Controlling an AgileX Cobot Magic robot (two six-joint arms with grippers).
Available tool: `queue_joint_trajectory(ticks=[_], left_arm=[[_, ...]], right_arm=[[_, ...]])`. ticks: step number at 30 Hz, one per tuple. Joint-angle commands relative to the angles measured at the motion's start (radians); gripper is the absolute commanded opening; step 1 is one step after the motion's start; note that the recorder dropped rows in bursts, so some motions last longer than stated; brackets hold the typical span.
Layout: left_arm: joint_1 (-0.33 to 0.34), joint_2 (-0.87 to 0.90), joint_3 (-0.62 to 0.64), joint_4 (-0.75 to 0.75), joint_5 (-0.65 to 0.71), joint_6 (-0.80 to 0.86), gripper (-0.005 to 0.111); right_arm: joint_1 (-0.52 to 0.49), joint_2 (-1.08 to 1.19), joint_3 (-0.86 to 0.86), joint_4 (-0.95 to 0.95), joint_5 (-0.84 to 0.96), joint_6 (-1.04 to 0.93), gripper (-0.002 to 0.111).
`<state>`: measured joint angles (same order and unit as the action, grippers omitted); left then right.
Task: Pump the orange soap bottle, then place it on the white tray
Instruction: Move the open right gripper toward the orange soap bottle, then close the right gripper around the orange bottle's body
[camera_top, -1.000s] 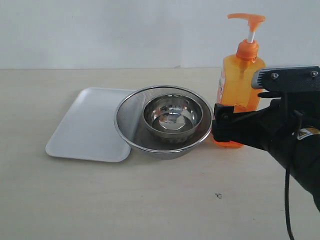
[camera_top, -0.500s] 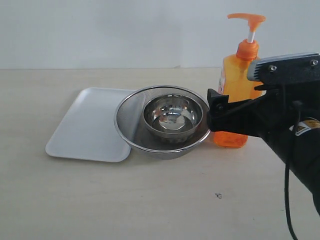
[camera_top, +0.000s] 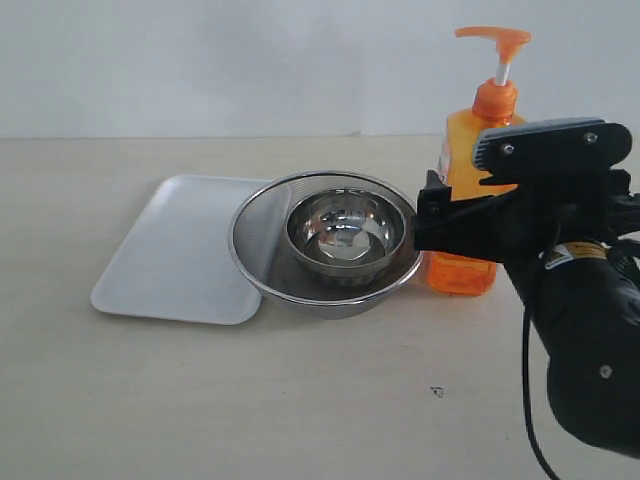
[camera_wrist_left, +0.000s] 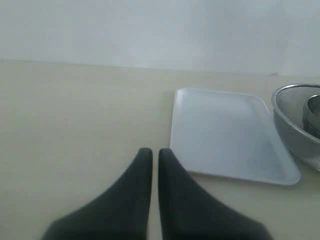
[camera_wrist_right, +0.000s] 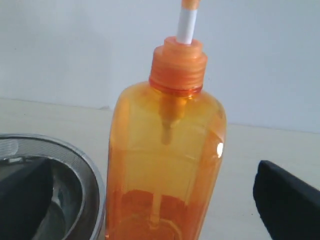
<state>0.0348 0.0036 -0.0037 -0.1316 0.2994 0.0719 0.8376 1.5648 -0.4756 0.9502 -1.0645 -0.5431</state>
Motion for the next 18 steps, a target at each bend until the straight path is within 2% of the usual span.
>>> queue_joint_trajectory(ticks=[1, 3, 6, 8, 18], left_arm=[[0.002, -0.004, 0.004, 0.0, 0.001, 0.003, 0.005], [0.002, -0.004, 0.004, 0.0, 0.001, 0.003, 0.005], [0.002, -0.004, 0.004, 0.0, 0.001, 0.003, 0.005], [0.002, -0.004, 0.004, 0.0, -0.001, 0.003, 0.005], [0.002, -0.004, 0.004, 0.0, -0.001, 0.003, 0.005]], right_arm=[[-0.107, 0.063, -0.07, 0.016, 0.011, 0.029, 0.103], [-0.186, 0.074, -0.096, -0.005, 0.073, 0.09, 0.103], [-0.28, 0.076, -0.133, -0.248, 0.239, 0.165, 0.103], [-0.296, 0.083, -0.161, -0.296, 0.237, 0.19, 0.103], [-0.32, 0.206, -0.256, -0.281, 0.184, 0.142, 0.103]])
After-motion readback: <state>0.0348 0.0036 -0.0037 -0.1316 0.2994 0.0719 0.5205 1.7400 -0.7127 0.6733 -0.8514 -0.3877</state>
